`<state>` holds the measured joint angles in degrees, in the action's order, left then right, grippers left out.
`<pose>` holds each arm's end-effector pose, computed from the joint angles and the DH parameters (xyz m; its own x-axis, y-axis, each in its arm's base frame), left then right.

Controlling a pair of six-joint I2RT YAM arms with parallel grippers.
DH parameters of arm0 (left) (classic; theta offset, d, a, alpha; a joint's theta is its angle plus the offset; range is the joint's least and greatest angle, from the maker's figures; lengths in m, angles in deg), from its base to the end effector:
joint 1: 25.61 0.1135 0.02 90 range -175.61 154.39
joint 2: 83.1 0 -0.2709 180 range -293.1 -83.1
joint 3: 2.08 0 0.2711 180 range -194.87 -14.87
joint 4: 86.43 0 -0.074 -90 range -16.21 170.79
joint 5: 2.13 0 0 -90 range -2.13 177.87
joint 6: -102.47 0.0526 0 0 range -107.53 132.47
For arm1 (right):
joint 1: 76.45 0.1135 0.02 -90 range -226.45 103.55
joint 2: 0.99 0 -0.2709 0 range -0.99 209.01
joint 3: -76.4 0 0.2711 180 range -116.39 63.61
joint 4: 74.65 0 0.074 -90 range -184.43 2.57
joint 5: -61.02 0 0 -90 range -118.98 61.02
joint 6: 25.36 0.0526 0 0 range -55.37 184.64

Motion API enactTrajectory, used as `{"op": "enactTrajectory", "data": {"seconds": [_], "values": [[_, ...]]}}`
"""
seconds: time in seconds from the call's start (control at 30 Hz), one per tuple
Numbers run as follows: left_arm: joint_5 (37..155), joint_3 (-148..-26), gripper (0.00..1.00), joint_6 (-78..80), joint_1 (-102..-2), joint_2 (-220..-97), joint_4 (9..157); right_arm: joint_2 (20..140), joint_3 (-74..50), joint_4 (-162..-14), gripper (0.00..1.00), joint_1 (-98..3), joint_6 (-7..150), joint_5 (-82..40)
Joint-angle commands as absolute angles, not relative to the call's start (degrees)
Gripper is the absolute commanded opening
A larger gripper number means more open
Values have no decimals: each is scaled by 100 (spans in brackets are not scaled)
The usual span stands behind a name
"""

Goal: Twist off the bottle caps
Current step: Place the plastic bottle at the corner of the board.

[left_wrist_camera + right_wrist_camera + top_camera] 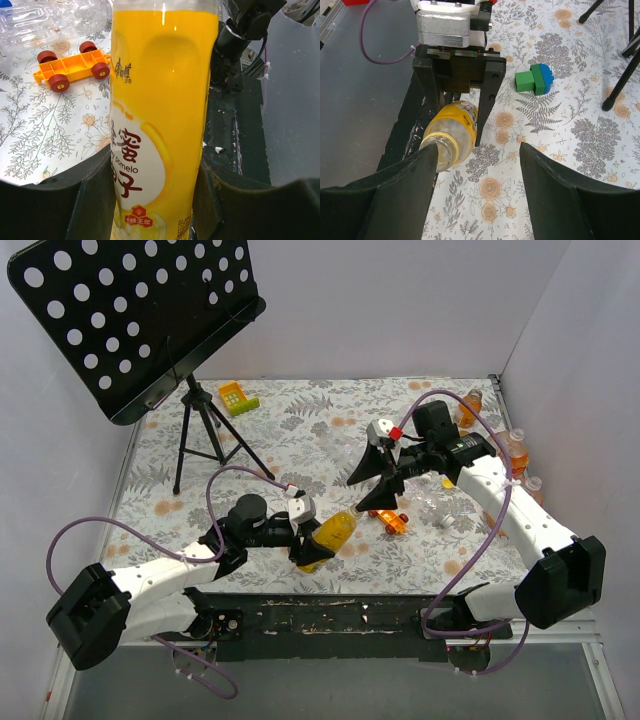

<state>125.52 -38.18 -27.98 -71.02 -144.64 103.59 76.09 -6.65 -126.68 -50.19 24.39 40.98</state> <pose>0.1507 -0.1986 0.2045 -0.7761 0.0555 -0.6282 0.6225 0.2267 -0.7490 0.2408 0.1739 0.3395 -0.0172 -0.2554 -0.9667 -0.9791 -0.1914 0.0680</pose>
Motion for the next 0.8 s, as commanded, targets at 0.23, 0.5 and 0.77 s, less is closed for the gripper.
{"op": "enactTrajectory", "data": {"seconds": [0.23,0.5,0.77], "values": [[11881,-4001,0,-3104,-7061,-14050,11120,7486,-1057,-12445,75,-5087,3404,3704],[11784,-3851,0,-3086,-7061,-13874,11120,7345,-864,-12496,74,-5378,3379,4370],[11837,-4053,0,-3200,-7061,-14234,11427,7363,-459,-12304,77,-4921,3448,4230]]}}
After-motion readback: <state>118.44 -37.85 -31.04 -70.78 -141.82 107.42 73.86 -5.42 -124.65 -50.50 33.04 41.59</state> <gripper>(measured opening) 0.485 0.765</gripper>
